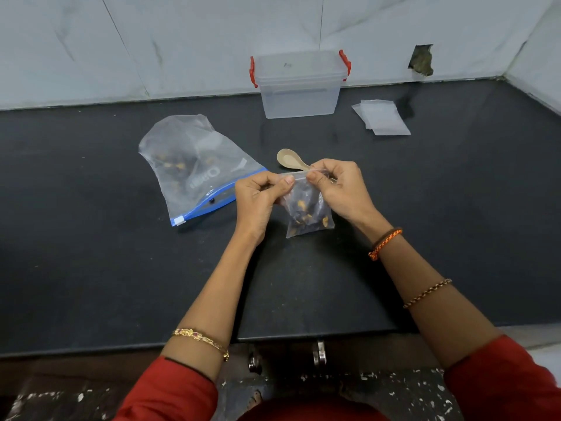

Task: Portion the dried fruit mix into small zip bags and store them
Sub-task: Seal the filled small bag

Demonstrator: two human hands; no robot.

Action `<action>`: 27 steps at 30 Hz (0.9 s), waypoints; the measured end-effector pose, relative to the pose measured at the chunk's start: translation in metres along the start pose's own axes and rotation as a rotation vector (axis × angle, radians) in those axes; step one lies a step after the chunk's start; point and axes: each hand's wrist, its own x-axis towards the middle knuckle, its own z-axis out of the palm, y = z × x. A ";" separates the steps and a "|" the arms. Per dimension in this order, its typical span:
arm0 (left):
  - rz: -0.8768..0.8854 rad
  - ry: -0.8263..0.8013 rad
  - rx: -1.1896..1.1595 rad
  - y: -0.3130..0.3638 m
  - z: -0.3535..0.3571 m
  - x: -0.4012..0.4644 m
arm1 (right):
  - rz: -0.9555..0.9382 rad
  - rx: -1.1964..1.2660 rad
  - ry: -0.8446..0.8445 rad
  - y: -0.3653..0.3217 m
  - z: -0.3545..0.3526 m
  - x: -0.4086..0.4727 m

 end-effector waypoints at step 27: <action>0.072 0.428 0.152 0.045 -0.116 -0.016 | 0.243 0.450 -0.329 -0.080 0.098 0.006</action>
